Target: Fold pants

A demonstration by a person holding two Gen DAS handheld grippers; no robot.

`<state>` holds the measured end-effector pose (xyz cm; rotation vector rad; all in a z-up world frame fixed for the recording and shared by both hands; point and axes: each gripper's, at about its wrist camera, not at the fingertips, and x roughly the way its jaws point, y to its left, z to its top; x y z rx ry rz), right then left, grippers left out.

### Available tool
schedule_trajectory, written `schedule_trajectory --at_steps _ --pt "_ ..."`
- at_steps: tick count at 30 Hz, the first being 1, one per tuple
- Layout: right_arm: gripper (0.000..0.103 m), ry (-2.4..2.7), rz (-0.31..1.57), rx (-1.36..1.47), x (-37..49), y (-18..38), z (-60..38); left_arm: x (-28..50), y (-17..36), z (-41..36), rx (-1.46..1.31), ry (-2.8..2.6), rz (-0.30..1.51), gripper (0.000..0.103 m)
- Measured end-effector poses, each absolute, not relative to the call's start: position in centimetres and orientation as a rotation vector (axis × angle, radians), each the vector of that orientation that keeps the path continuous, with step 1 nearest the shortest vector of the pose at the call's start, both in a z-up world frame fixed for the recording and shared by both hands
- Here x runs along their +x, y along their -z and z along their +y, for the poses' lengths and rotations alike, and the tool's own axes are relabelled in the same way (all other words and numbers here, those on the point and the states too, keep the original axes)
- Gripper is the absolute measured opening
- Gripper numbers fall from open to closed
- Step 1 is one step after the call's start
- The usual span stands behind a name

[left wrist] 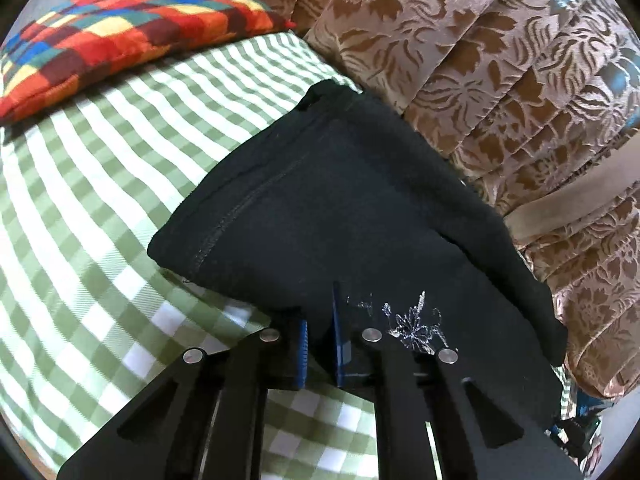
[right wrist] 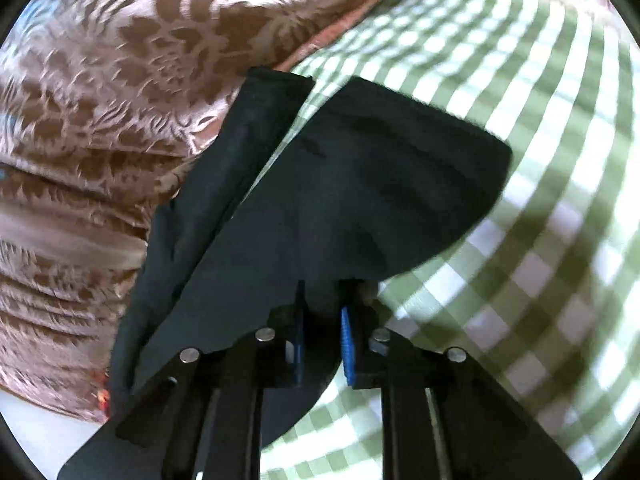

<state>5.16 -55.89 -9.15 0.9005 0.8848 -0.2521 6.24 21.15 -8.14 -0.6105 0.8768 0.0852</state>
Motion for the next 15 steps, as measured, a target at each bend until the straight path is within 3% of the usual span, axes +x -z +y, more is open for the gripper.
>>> schedule_trajectory --at_steps 8,15 --pt "0.012 0.267 0.875 0.842 0.1 6.7 -55.7 2.1 6.0 21.1 -0.576 -0.057 0.882 0.008" --pt "0.013 0.304 0.924 0.873 -3.2 8.2 -56.3 -0.8 7.9 20.5 -0.509 -0.076 0.969 0.009"
